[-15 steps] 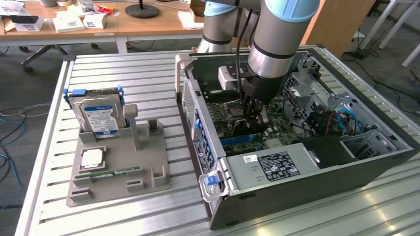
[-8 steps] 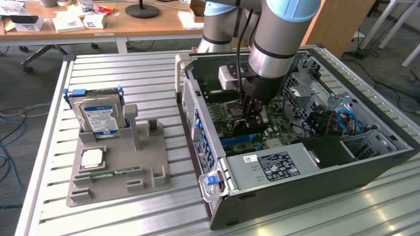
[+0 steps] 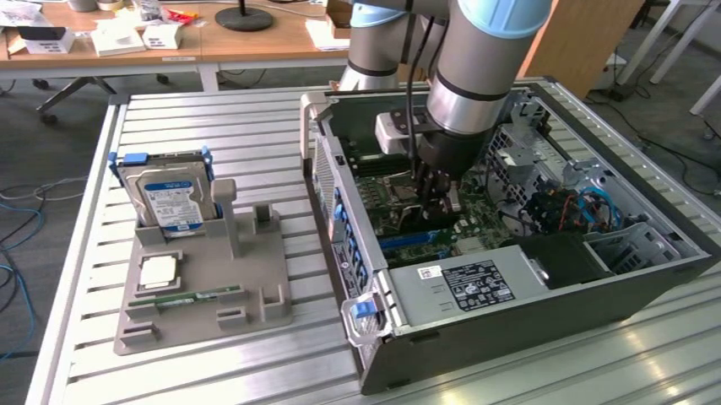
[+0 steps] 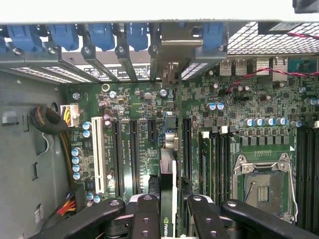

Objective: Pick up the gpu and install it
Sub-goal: 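Insert the gpu into the slot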

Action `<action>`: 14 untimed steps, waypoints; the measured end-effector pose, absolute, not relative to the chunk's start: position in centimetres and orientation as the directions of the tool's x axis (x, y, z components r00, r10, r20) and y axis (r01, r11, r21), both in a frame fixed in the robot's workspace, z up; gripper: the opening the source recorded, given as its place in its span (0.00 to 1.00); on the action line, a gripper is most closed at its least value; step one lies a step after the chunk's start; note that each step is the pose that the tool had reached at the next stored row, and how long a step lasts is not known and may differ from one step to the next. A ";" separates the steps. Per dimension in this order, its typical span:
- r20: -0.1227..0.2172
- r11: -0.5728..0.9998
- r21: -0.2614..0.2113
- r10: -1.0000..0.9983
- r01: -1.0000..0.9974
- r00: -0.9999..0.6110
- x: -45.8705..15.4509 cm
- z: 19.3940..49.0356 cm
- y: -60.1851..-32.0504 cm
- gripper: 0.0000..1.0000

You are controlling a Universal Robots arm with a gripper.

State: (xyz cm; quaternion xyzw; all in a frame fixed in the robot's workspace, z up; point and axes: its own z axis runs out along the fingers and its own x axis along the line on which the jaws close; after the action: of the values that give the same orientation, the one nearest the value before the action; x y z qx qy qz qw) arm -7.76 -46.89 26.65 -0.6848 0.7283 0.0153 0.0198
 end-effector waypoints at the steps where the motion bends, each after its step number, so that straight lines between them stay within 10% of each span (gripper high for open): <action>1: -0.050 0.061 -0.005 -0.997 -0.998 -0.061 -7.7 26.6 -46.9 0.26; 14: -0.044 0.061 -0.005 -0.997 -0.998 -0.061 -7.7 26.3 -46.9 0.26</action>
State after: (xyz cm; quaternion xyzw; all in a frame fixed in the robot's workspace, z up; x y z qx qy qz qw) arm -7.68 -46.89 26.35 -0.6849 0.7283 0.0131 0.0177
